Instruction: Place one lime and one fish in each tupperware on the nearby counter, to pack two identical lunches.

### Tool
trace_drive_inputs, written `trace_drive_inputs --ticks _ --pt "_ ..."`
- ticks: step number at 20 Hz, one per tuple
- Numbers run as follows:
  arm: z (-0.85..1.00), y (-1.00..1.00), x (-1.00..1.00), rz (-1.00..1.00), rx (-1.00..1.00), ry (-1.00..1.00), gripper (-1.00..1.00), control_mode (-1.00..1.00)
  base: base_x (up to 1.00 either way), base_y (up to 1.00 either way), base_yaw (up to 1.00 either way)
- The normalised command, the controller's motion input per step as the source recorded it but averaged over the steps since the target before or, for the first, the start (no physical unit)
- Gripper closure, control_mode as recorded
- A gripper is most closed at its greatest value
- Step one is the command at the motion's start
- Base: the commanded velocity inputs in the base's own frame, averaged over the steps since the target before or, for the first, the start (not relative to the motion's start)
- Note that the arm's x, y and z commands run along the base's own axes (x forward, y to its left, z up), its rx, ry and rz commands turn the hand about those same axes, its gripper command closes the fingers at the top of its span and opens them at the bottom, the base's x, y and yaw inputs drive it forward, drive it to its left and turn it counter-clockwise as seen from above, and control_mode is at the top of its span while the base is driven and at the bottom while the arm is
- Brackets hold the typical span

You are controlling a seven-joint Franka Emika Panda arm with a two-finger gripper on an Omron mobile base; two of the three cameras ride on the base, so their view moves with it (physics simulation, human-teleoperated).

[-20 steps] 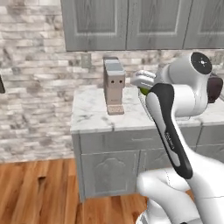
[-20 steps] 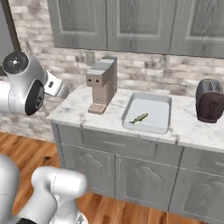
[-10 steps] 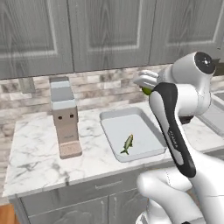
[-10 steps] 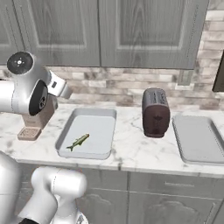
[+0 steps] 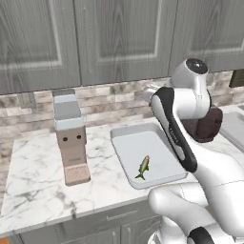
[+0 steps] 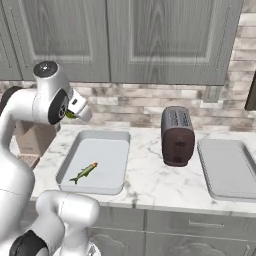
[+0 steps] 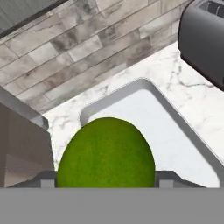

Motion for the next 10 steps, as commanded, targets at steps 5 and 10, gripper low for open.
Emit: trace_drive_inputs --ticks 5,10 --pt "-1.00 -0.20 0.59 -0.12 -0.07 0.71 1.00 -1.00 0.00 0.00 0.00" --pt "-1.00 -0.15 0.23 -0.01 -0.01 0.44 1.00 -1.00 0.00 0.00 0.00"
